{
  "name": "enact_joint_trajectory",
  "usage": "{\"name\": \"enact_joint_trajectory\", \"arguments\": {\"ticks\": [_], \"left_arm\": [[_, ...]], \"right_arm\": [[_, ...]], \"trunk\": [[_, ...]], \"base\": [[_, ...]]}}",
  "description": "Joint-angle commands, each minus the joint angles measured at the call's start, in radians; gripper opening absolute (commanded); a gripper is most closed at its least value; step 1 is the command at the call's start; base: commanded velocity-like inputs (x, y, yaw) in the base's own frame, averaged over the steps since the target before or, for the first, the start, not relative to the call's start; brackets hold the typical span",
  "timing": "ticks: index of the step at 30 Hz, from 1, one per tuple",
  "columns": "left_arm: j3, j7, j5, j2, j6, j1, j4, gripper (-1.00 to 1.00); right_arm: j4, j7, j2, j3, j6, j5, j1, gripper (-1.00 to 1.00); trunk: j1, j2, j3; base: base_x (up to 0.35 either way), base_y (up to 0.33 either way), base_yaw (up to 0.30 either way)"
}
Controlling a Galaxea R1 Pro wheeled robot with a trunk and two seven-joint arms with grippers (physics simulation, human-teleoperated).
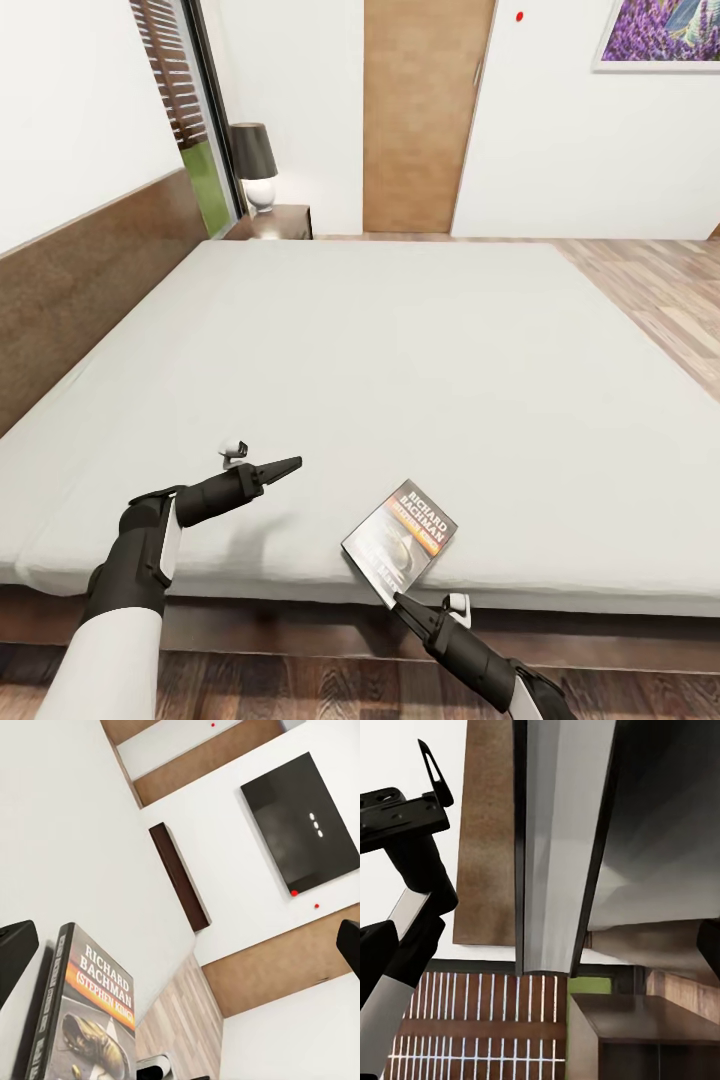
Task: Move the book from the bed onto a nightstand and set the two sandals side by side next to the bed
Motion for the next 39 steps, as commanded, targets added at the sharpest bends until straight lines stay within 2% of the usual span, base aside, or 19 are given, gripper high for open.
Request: {"name": "enact_joint_trajectory", "arguments": {"ticks": [1,10,29,39], "left_arm": [[0.003,-0.007,-0.008,-0.001,0.01,-0.001,-0.001,1.0],[0.003,-0.007,-0.008,-0.001,0.01,-0.001,-0.001,1.0],[0.003,-0.007,-0.008,-0.001,0.01,-0.001,-0.001,1.0],[0.003,-0.009,-0.007,-0.001,0.01,-0.001,-0.001,1.0]], "right_arm": [[-0.001,0.003,0.001,-0.005,0.006,0.0,-0.001,1.0],[-0.001,0.003,0.001,-0.005,0.006,0.0,-0.002,1.0],[-0.001,0.003,0.001,-0.005,0.005,0.0,-0.001,1.0],[-0.001,0.003,0.001,-0.005,0.006,0.0,-0.001,1.0]], "trunk": [[0.0,0.0,-0.001],[0.0,0.0,-0.001],[0.0,0.0,-0.001],[0.0,0.0,-0.001]], "base": [[0.0,0.0,0.0],[0.12,0.0,0.0],[0.004,0.0,0.0],[-0.153,0.0,0.0]]}}
